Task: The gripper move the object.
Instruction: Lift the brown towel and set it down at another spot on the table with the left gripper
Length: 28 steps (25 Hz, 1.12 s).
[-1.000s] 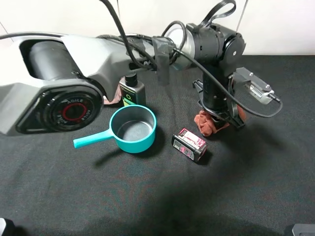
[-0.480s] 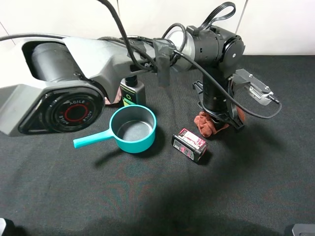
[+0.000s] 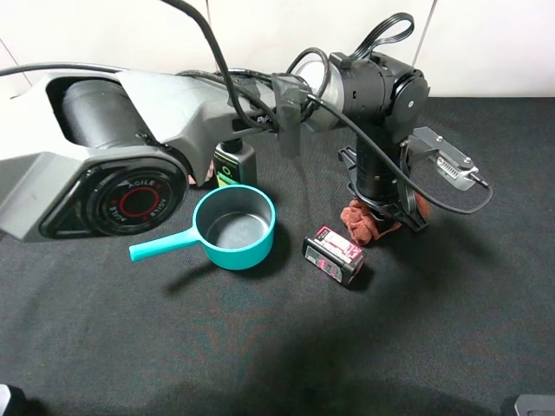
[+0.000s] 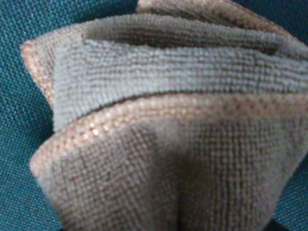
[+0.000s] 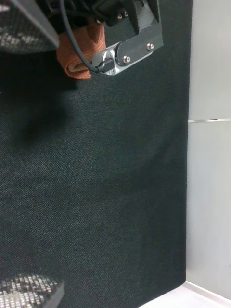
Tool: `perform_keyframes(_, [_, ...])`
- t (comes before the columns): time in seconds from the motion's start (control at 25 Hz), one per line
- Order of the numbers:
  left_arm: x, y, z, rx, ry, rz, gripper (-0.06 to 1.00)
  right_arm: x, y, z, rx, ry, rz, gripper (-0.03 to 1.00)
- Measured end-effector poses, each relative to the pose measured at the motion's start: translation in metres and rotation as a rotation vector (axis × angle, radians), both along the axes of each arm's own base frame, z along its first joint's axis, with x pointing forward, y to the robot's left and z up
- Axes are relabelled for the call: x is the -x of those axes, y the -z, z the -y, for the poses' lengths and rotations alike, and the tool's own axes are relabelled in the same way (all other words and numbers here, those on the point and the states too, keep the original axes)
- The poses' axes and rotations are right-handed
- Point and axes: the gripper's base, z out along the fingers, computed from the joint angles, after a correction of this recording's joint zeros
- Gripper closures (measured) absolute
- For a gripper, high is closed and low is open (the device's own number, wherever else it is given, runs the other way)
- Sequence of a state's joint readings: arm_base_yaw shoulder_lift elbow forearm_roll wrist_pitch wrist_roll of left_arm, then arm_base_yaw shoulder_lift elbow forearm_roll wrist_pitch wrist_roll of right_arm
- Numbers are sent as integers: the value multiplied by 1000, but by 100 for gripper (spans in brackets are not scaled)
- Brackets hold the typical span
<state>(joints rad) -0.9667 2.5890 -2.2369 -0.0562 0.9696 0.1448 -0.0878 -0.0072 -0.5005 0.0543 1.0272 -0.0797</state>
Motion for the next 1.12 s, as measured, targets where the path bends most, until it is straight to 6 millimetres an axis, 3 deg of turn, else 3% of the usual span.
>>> perform_keyframes(0.72, [0, 0, 0, 0, 0, 0, 55, 0, 0, 0, 0, 0, 0, 27])
perform_keyframes(1.12, [-1, 0, 1, 9, -1, 7, 25, 0, 0, 0, 0, 0, 0, 27])
